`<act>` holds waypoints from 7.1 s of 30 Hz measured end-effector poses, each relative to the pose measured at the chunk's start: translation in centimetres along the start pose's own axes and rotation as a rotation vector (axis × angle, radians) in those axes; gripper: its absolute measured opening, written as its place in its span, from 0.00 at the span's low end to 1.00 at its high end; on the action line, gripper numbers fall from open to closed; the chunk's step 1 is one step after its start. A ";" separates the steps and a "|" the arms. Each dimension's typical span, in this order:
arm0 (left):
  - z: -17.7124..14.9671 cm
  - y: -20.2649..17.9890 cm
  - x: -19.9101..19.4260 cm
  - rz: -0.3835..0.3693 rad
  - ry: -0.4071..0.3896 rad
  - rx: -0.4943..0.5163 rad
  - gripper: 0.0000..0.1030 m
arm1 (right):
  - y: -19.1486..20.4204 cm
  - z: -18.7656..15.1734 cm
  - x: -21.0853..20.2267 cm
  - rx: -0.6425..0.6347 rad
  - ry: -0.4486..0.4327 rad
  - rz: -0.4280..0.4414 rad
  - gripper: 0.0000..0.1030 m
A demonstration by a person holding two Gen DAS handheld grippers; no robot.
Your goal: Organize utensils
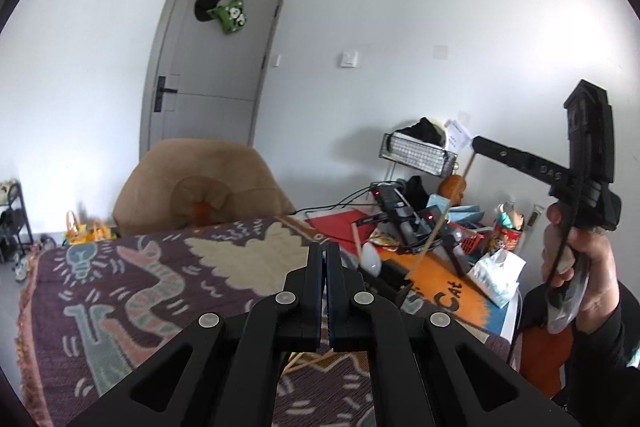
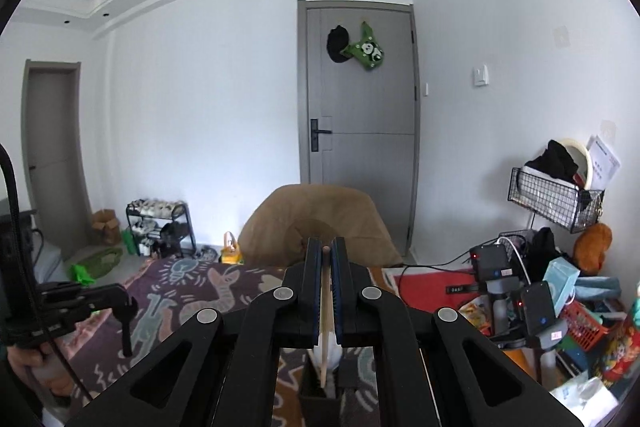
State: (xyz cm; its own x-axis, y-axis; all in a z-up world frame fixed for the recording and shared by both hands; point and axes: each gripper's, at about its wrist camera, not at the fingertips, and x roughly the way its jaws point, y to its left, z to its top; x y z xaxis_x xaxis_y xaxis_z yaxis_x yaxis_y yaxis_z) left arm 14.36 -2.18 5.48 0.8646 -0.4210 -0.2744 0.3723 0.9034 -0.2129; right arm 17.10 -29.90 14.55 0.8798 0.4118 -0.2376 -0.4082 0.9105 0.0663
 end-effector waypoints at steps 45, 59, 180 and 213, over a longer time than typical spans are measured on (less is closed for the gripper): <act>1.8 -10.3 16.2 -0.138 -0.008 -0.027 0.01 | -11.3 -18.4 -3.3 0.494 0.243 -0.044 0.62; -0.2 -10.2 16.6 -0.122 0.108 0.011 0.01 | -10.5 -18.4 -2.7 0.494 0.251 -0.031 0.62; -13.8 11.9 -11.7 0.156 0.191 -0.178 0.07 | 15.1 -18.5 15.2 -0.508 0.771 0.305 0.23; -12.6 15.4 -16.8 0.234 0.053 -0.273 0.05 | 26.2 -16.6 13.5 -0.654 0.647 0.442 0.07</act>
State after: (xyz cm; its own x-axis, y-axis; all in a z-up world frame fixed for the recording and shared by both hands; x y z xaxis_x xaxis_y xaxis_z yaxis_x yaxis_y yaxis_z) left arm 1.29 17.75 -5.05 0.8943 -0.2156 -0.3922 0.0564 0.9236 -0.3791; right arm 14.22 -1.18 -3.00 0.3967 0.4302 -0.8109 -0.8883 0.4027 -0.2209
